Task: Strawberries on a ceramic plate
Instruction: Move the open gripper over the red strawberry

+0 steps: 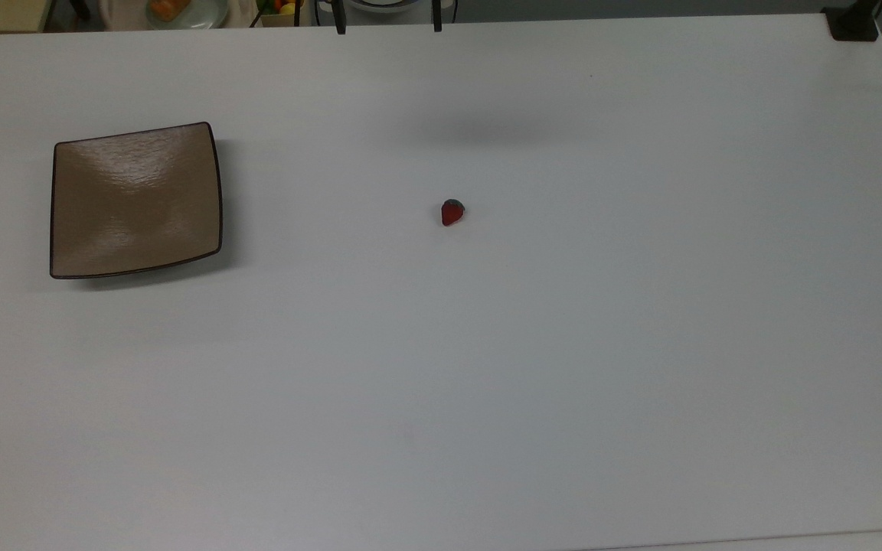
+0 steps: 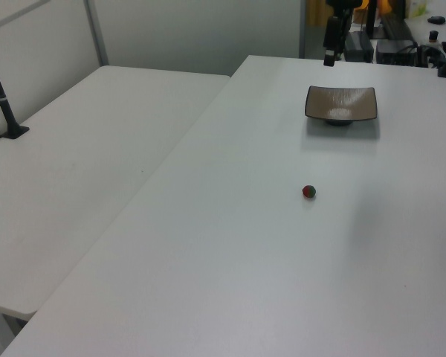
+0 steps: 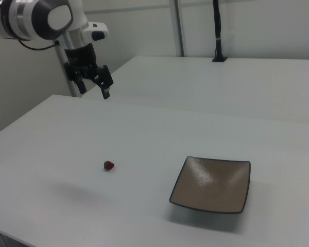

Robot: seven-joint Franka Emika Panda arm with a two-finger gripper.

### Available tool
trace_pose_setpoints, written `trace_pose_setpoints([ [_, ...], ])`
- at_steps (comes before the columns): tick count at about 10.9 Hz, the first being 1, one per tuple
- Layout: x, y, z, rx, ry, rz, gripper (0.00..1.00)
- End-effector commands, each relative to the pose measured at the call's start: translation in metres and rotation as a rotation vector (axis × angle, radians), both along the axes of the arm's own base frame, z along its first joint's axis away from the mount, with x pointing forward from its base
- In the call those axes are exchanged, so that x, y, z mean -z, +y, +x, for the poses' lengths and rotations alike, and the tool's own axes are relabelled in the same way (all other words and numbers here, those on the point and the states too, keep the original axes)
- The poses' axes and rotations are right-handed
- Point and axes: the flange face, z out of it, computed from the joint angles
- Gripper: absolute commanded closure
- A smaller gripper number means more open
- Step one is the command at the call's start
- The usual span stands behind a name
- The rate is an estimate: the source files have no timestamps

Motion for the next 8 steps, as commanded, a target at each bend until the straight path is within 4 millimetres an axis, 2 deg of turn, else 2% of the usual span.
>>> trace_pose_setpoints([
  [1,0.009,0.0,-0.004,0.014,0.007,-0.016,0.0],
  [5,0.014,0.003,-0.003,0.011,0.017,-0.016,0.0],
  [6,0.02,0.007,-0.002,0.005,0.027,-0.016,0.0],
  [7,0.035,0.022,-0.002,-0.024,0.051,-0.022,0.0],
  [8,0.042,0.027,0.0,-0.033,0.06,-0.024,0.0],
])
